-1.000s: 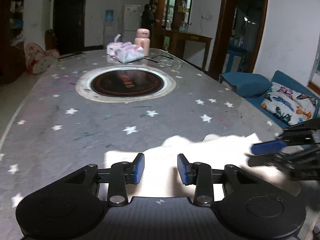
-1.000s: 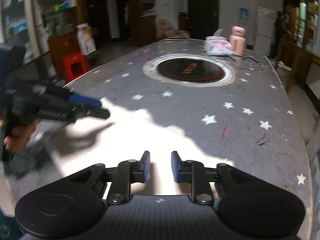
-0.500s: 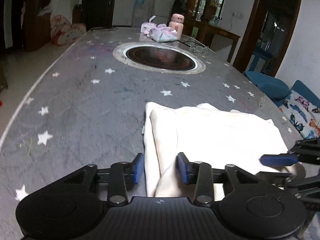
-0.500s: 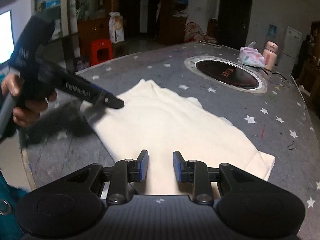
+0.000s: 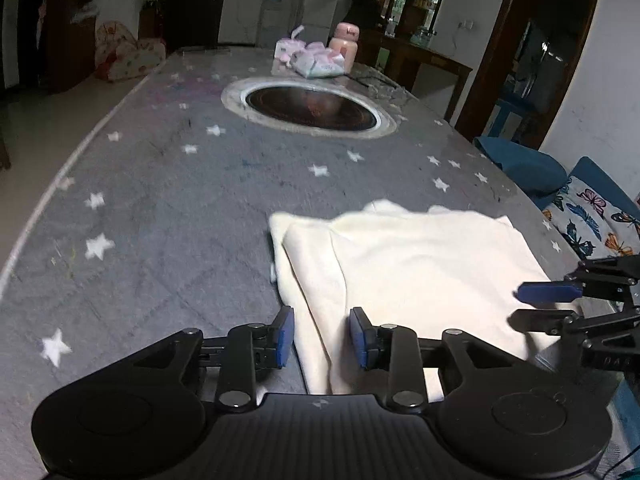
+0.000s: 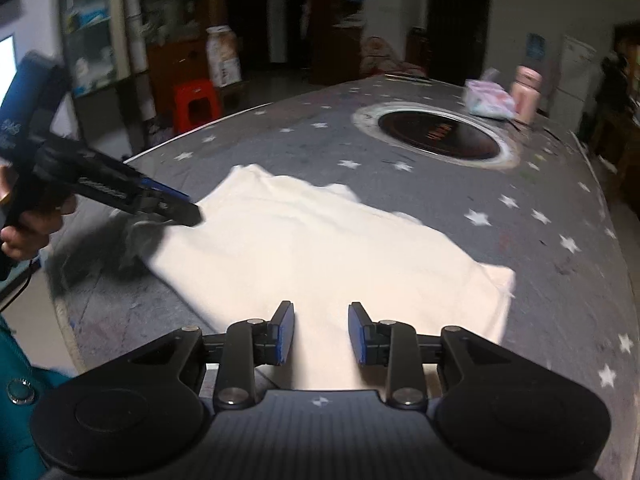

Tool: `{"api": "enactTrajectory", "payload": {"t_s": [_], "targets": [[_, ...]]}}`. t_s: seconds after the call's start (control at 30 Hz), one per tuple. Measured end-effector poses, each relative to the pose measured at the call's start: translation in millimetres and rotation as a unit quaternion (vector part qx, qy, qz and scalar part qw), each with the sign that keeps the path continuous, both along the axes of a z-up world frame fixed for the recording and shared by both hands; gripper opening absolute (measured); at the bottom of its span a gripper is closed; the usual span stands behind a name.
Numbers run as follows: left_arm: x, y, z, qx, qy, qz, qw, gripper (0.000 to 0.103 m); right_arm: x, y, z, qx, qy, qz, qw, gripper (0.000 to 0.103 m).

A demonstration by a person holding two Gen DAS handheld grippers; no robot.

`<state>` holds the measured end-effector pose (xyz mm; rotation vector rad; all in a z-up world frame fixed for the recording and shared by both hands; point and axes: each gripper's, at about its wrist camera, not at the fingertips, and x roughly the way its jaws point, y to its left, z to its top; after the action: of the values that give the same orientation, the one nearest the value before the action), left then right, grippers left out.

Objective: Fold clothes

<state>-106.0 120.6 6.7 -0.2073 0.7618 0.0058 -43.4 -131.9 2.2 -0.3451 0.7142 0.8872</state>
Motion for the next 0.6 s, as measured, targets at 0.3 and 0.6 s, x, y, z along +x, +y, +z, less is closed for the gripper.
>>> {"api": "enactTrajectory", "payload": {"t_s": [0.3, 0.6], "targets": [[14, -17, 12, 0.012, -0.023, -0.032, 0.9992, 0.044, 29, -23, 13, 0.035, 0.015, -0.065, 0.997, 0.03], [36, -32, -2, 0.022, -0.004, -0.041, 0.9989, 0.048, 68, -25, -1, 0.037, 0.03, -0.119, 0.992, 0.034]]}}
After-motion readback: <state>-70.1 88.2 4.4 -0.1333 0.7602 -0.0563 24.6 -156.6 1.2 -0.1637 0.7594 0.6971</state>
